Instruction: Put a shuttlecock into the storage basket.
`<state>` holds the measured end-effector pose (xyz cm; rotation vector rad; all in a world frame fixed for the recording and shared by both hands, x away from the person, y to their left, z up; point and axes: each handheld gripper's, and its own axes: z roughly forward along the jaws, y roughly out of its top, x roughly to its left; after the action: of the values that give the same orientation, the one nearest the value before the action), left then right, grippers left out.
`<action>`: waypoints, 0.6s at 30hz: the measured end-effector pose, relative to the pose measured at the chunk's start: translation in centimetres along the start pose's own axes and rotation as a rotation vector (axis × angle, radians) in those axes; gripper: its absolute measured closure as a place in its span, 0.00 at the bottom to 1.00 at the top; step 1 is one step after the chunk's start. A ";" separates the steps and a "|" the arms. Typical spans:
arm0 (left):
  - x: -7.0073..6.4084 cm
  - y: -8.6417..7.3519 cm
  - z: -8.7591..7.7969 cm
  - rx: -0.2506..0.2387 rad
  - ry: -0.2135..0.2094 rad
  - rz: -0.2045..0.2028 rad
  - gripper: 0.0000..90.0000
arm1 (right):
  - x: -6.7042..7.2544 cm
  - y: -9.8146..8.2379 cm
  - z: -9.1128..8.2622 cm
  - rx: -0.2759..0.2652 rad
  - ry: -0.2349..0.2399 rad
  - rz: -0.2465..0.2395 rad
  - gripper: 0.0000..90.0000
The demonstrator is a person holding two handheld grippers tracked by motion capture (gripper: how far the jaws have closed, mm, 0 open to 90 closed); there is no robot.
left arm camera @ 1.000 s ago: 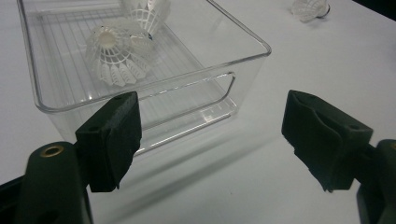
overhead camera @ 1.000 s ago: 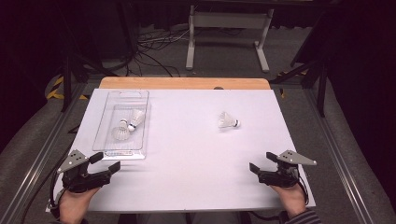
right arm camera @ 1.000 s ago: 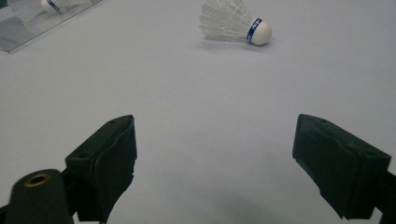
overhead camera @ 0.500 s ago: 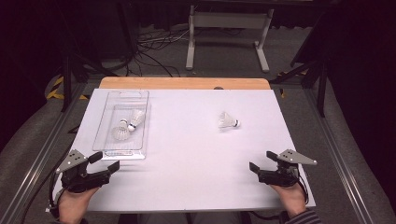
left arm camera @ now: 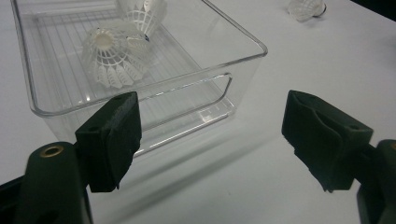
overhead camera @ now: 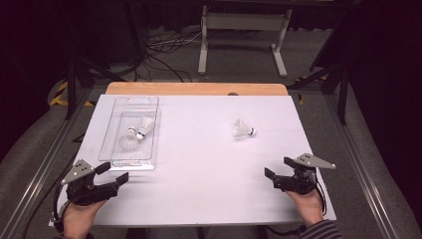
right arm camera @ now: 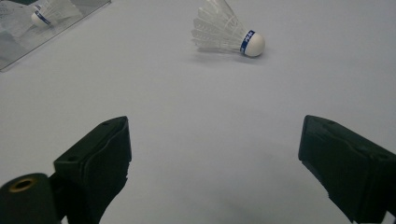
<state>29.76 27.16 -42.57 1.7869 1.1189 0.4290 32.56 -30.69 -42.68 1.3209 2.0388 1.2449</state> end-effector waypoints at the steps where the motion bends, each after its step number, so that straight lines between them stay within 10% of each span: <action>1: 0.0 0.0 0.0 0.002 -0.003 0.000 0.23 | 0.0 0.1 0.1 -0.002 0.005 0.002 0.11; 18: -0.1 0.0 0.0 0.003 0.000 -0.002 0.23 | 0.4 1.5 1.6 -0.010 0.038 0.021 0.10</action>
<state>29.72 27.08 -42.56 1.7884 1.1221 0.4263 34.31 -29.36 -42.16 1.3276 2.0470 1.2969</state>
